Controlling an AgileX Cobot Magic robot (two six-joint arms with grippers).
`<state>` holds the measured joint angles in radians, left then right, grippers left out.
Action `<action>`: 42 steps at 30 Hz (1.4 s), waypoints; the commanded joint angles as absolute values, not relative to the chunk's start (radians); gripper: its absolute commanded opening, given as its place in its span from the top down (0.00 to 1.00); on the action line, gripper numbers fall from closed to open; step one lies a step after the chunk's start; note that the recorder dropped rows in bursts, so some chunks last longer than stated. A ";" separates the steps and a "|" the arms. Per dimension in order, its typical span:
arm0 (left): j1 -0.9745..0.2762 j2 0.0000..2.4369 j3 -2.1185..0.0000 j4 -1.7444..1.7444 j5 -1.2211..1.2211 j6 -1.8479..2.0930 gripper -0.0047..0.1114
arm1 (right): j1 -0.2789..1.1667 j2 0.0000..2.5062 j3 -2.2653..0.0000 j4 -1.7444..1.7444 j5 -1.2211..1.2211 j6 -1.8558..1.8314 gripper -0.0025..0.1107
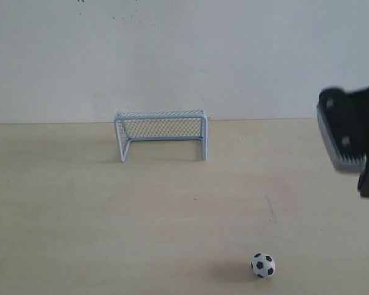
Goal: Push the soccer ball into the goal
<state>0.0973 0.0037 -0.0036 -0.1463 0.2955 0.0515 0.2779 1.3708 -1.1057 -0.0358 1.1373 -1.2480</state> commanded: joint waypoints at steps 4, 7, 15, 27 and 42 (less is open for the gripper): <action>0.092 0.000 0.000 -0.141 0.295 0.053 0.92 | 0.330 1.373 -0.783 0.208 0.896 -1.724 0.98; 0.092 0.000 0.000 -0.141 0.295 0.053 0.92 | 0.457 1.383 -0.754 0.208 0.889 -1.745 0.98; 0.092 0.000 0.000 -0.141 0.295 0.053 0.92 | 0.509 1.611 -0.850 0.195 0.871 -1.789 0.98; 0.092 0.000 0.000 -0.141 0.295 0.053 0.92 | 0.507 1.767 -0.909 0.193 0.775 -1.754 0.98; 0.092 0.000 0.000 -0.141 0.295 0.053 0.92 | 0.497 1.767 -0.909 0.125 0.808 -1.760 0.98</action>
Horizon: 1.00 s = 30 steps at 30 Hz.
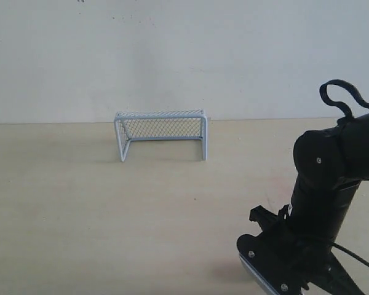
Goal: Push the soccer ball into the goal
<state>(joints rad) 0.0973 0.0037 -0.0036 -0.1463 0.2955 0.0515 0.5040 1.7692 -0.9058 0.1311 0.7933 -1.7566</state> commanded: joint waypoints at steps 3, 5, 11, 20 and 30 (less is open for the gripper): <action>0.092 0.000 0.000 -0.141 0.295 0.053 0.92 | 0.497 1.767 -0.909 0.125 0.835 -1.760 0.98; 0.092 0.000 0.000 -0.141 0.295 0.053 0.92 | 0.497 1.767 -0.909 0.125 0.856 -1.760 0.98; 0.092 0.000 0.000 -0.141 0.295 0.053 0.92 | 0.497 1.767 -0.909 0.125 0.916 -1.760 0.98; 0.092 0.000 0.000 -0.141 0.295 0.053 0.92 | 0.522 1.870 -1.088 0.296 -0.131 -1.740 0.98; 0.092 0.000 0.000 -0.141 0.295 0.053 0.92 | 0.530 1.582 -0.955 0.309 -0.085 -1.681 0.98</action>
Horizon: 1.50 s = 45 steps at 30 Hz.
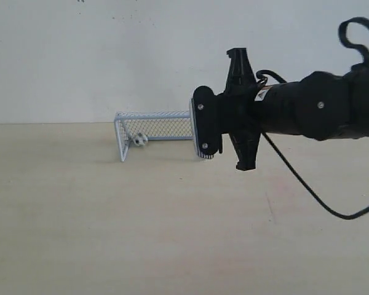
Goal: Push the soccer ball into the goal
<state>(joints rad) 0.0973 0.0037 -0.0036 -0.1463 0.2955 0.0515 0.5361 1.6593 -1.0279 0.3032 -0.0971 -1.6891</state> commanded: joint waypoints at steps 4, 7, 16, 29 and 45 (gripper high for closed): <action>0.092 0.000 0.000 -0.141 0.295 0.053 0.92 | 0.530 1.520 -0.861 0.309 -0.085 -1.681 0.98; 0.092 0.000 0.000 -0.141 0.295 0.053 0.92 | 0.530 1.476 -0.794 0.309 -0.081 -1.681 0.98; 0.092 0.000 0.000 -0.141 0.295 0.053 0.92 | 0.530 1.347 -0.651 0.309 0.073 -1.678 0.98; 0.092 0.000 0.000 -0.141 0.295 0.053 0.92 | 0.536 1.237 -0.640 0.321 0.583 -1.482 0.98; 0.092 0.000 0.000 -0.141 0.295 0.053 0.92 | 0.870 1.159 -0.640 0.414 0.739 -1.078 0.98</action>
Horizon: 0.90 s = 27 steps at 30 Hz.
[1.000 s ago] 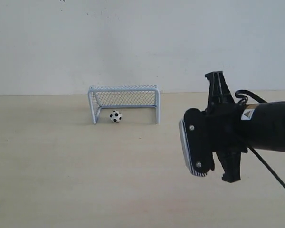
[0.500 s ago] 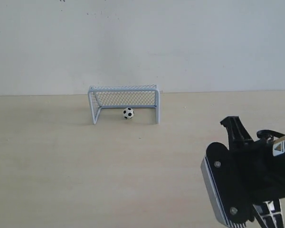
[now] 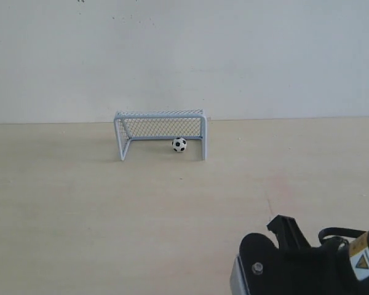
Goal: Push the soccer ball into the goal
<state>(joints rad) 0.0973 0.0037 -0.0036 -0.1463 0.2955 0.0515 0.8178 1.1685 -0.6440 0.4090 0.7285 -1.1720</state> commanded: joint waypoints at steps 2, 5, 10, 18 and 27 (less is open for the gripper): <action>0.092 0.000 0.000 -0.141 0.295 0.053 0.92 | 0.877 1.159 -0.640 0.416 0.741 -1.032 0.98; 0.092 0.000 0.000 -0.141 0.295 0.053 0.92 | 0.877 1.159 -0.640 0.416 0.749 -0.979 0.98; 0.092 0.000 0.000 -0.141 0.295 0.053 0.92 | 0.877 1.159 -0.640 0.416 0.745 -0.978 0.98; 0.092 0.000 0.000 -0.141 0.295 0.053 0.92 | 0.877 1.159 -0.640 0.416 0.741 -0.976 0.98; 0.092 0.000 0.000 -0.141 0.295 0.053 0.92 | 0.877 1.149 -0.640 0.430 0.764 -0.979 0.98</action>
<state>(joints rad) 0.0973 0.0037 -0.0036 -0.1463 0.2955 0.0515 0.8765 1.1593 -0.6440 0.4198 0.7577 -0.9806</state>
